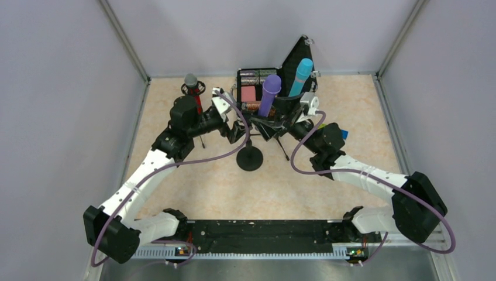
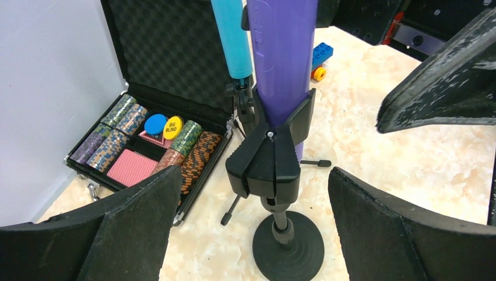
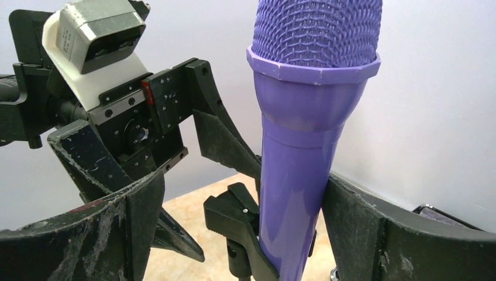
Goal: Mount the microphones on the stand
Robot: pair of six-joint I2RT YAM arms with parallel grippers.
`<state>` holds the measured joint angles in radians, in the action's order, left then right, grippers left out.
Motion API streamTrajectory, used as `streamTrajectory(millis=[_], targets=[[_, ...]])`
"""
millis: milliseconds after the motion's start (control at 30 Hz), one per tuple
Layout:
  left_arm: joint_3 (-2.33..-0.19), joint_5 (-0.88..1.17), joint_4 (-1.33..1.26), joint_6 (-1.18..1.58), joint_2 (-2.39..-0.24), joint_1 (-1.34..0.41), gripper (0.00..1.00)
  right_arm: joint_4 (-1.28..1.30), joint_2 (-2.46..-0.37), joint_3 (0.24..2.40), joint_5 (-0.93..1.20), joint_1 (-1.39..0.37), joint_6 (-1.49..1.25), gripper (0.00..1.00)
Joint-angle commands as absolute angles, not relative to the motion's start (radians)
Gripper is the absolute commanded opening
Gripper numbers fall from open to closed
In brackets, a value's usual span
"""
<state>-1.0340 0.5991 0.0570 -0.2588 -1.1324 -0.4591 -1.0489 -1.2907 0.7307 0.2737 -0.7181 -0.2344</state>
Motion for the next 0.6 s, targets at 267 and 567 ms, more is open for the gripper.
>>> streamTrajectory(millis=[267,567], targets=[[-1.033,0.569,0.031,-0.277,-1.093,-0.459,0.99,-1.003,-1.154,0.656,0.270,-0.728,-0.197,0.99],[-1.028,0.563,0.026,-0.282,-1.089,-0.458,0.99,-0.941,-1.085,0.614,0.255,-0.728,-0.163,0.99]])
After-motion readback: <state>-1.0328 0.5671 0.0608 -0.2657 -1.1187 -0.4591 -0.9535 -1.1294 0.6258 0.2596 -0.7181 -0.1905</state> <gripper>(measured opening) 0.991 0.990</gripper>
